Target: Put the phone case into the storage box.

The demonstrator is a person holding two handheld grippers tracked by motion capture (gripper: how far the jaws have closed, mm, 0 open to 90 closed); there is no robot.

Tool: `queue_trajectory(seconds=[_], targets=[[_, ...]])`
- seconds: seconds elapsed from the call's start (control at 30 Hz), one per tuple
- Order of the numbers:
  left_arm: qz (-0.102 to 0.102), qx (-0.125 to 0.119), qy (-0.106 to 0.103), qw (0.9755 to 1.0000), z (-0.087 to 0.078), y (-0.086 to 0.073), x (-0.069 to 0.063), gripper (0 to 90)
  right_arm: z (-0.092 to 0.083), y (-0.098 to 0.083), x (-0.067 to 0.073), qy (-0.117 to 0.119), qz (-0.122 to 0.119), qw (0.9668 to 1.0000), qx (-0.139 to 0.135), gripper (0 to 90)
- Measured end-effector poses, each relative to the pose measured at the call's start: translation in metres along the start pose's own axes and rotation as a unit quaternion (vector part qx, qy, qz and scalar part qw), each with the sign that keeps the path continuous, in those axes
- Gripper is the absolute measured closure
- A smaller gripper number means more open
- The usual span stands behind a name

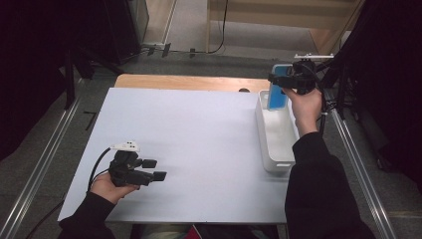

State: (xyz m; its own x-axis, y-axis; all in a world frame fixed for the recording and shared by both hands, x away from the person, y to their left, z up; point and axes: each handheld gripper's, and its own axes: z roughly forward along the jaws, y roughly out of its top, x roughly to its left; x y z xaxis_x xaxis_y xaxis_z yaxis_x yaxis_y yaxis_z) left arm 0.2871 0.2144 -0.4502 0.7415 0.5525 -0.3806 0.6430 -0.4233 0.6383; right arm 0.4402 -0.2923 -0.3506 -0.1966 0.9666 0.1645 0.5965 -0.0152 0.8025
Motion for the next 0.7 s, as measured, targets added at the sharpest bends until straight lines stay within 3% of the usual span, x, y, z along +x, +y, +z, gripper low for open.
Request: queue_trajectory(seconds=[0.23, 0.33, 0.7], targets=[[-0.001, -0.003, -0.001, 1.0000, 0.000, 0.000, 0.001, 29.0, 0.008, 0.008, -0.003, -0.013, 0.006, 0.9999, -0.002, 14.8], [-0.002, -0.003, -0.001, 1.0000, 0.000, 0.000, 0.000, 29.0, 0.011, 0.010, -0.005, -0.031, 0.000, 0.9995, -0.004, 14.8], [0.000, 0.000, -0.001, 1.0000, 0.000, 0.000, 0.001, 29.0, 0.027, 0.007, -0.008, -0.044, 0.016, 0.9988, -0.016, 14.8]])
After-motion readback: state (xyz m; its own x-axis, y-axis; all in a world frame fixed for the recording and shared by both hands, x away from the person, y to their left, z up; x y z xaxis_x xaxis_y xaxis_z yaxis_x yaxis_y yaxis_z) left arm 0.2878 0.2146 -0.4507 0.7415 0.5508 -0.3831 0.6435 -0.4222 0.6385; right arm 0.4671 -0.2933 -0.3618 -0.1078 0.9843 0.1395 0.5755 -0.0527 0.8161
